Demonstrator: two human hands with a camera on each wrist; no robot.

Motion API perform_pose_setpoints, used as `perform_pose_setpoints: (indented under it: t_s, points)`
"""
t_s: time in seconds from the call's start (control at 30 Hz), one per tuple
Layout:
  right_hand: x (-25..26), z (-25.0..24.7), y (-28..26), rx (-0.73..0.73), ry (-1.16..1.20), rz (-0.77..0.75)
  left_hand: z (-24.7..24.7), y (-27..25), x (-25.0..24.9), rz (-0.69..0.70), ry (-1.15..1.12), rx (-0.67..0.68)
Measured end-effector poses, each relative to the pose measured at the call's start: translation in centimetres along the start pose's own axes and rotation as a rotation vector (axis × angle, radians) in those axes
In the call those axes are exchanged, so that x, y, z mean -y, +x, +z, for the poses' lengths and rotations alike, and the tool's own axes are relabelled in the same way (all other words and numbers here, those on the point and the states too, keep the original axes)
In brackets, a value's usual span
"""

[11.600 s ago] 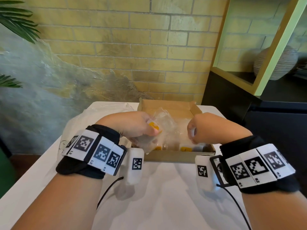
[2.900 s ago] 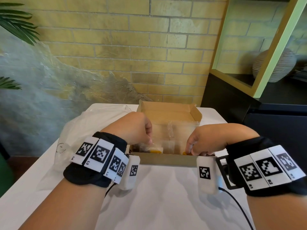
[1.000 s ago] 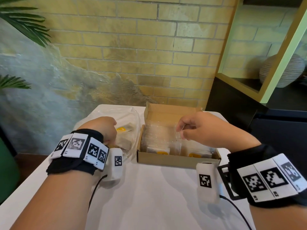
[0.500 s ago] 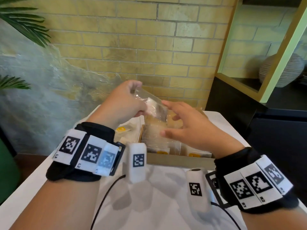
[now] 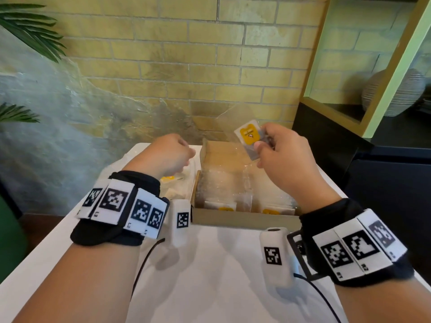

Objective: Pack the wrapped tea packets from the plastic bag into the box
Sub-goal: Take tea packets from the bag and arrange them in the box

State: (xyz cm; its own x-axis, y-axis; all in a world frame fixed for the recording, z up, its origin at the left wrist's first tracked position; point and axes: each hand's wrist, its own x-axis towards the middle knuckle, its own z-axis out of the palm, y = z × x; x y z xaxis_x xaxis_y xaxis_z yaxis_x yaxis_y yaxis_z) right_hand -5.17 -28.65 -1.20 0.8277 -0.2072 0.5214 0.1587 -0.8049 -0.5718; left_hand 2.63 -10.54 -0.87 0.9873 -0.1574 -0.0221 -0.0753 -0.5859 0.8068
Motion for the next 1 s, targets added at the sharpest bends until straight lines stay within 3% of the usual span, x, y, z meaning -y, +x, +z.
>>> perform_pose_setpoints:
  t_s: [0.27, 0.47, 0.63, 0.83, 1.0]
  points:
    - [0.3, -0.2, 0.0, 0.000, 0.011, 0.023, 1.1, 0.0, 0.9, -0.164, 0.485, 0.037]
    - [0.4, -0.3, -0.1, -0.006, 0.020, 0.021, 1.1, 0.1, 1.8, -0.267, 0.500, 0.205]
    - [0.4, -0.4, -0.1, 0.002, 0.015, 0.019, 1.1, 1.1, 2.9, -0.304, 0.380, 0.159]
    - [0.0, -0.4, 0.0, 0.014, 0.016, 0.029, 0.4, 1.5, 2.7, -0.156, 0.594, 0.058]
    - [-0.2, -0.6, -0.1, -0.005, 0.077, 0.045, -0.8, 0.7, 1.5, 0.043, 0.186, -0.189]
